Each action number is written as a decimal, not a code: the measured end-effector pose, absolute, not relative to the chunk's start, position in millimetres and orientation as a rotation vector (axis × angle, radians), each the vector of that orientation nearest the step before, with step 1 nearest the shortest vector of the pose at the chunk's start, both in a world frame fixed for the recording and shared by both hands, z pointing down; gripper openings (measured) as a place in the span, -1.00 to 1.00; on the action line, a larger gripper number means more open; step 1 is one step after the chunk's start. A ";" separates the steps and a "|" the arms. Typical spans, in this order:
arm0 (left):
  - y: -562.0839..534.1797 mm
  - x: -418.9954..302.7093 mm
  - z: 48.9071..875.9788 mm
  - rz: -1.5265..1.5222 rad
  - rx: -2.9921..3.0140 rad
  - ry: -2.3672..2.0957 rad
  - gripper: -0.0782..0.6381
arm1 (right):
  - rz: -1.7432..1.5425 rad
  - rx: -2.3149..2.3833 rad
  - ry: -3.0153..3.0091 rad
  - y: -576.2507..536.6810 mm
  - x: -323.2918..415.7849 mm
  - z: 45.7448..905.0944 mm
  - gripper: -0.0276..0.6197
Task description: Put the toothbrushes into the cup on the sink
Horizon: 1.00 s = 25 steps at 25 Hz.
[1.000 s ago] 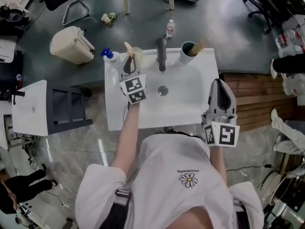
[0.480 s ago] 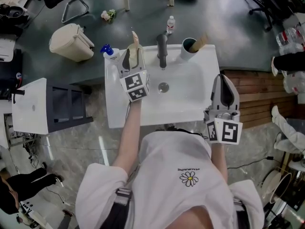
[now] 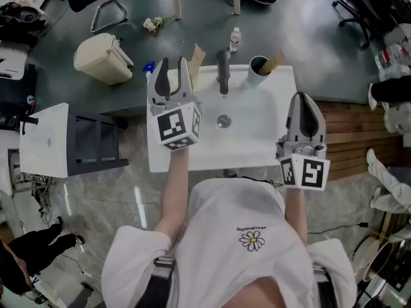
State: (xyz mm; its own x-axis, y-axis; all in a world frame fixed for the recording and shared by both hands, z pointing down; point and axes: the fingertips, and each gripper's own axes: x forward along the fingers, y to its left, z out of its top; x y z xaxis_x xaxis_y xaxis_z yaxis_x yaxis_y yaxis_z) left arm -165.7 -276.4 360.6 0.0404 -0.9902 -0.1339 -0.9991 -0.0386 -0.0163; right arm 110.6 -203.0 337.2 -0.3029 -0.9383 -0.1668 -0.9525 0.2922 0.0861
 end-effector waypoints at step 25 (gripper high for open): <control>-174.8 -134.2 309.8 0.156 -2.062 2.018 -0.74 | 0.362 -1.651 2.622 -199.6 57.5 347.8 -0.88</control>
